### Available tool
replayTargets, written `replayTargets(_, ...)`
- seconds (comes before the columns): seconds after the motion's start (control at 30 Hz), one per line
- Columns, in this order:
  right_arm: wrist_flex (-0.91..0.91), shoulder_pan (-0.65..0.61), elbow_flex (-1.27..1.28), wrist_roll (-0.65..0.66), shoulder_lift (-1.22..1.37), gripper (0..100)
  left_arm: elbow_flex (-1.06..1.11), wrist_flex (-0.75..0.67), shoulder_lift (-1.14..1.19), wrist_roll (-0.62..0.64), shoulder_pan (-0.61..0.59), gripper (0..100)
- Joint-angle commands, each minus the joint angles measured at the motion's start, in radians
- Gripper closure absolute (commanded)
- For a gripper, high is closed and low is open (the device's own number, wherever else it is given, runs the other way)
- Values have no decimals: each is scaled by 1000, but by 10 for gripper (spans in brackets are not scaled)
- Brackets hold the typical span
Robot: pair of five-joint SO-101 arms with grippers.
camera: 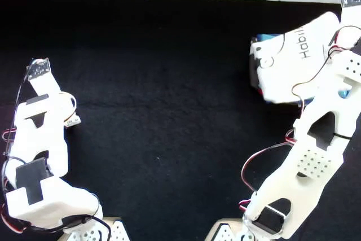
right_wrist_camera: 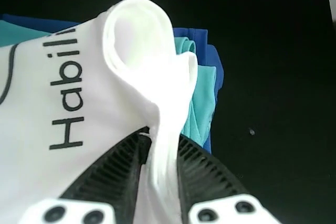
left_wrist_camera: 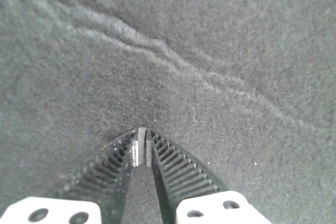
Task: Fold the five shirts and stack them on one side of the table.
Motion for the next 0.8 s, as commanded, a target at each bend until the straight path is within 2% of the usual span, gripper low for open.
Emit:
replayTargets(0.0, -62, 8, -7, 14, 21, 993, -28, -14, 1, 6, 18, 963)
replayTargets(0.37, -93, 33, -15, 12, 153, 985, -28, -14, 1, 6, 18, 963)
replayTargets(0.5, -79, 33, -51, 9, 127, 828, -28, -14, 1, 6, 18, 963)
replayTargets(0.57, -65, 28, -99, -34, 97, 746, -28, -15, 1, 6, 18, 963)
replayTargets(0.77, -64, -1, -292, -176, 48, 743, -28, -17, 1, 6, 19, 963)
